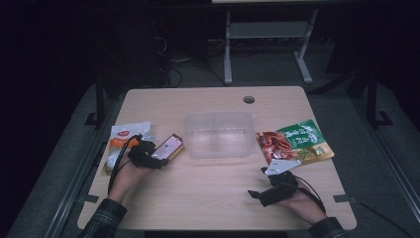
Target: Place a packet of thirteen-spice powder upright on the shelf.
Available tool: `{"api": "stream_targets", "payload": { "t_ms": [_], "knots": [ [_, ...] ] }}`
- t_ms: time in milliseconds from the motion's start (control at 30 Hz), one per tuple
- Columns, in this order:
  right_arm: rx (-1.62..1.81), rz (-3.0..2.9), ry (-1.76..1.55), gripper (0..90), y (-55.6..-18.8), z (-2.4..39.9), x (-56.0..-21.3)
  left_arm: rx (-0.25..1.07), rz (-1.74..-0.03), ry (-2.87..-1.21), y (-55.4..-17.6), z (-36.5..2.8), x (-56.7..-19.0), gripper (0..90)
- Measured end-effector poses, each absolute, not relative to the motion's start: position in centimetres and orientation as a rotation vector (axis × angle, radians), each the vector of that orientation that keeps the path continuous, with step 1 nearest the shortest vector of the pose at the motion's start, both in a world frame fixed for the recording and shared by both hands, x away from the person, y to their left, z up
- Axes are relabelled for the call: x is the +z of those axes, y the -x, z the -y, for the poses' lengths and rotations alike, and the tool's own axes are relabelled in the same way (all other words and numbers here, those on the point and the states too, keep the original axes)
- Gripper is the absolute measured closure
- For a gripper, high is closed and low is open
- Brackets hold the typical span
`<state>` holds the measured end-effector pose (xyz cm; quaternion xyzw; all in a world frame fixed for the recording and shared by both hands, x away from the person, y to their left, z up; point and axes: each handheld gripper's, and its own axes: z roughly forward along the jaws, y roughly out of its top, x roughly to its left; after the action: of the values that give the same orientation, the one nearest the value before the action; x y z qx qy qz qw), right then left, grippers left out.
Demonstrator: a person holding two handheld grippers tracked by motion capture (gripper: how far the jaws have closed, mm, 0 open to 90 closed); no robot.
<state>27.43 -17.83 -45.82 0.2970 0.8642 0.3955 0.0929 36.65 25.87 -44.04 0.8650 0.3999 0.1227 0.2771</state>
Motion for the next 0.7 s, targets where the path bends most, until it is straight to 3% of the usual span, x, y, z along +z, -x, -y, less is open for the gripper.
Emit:
{"api": "stream_targets", "payload": {
  "t_ms": [333, 700],
  "knots": [
    [1.226, -2.638, -0.844, 7.0, -27.3, 18.0, -45.0, 0.344, -1.059, -2.275, -34.9, -27.3, -42.3, 31.9],
    [1.249, -2.650, -0.818, 7.1, -27.1, 17.9, -44.9, 0.308, -0.932, -2.252, -31.4, -27.5, -40.3, 31.9]
  ]
}}
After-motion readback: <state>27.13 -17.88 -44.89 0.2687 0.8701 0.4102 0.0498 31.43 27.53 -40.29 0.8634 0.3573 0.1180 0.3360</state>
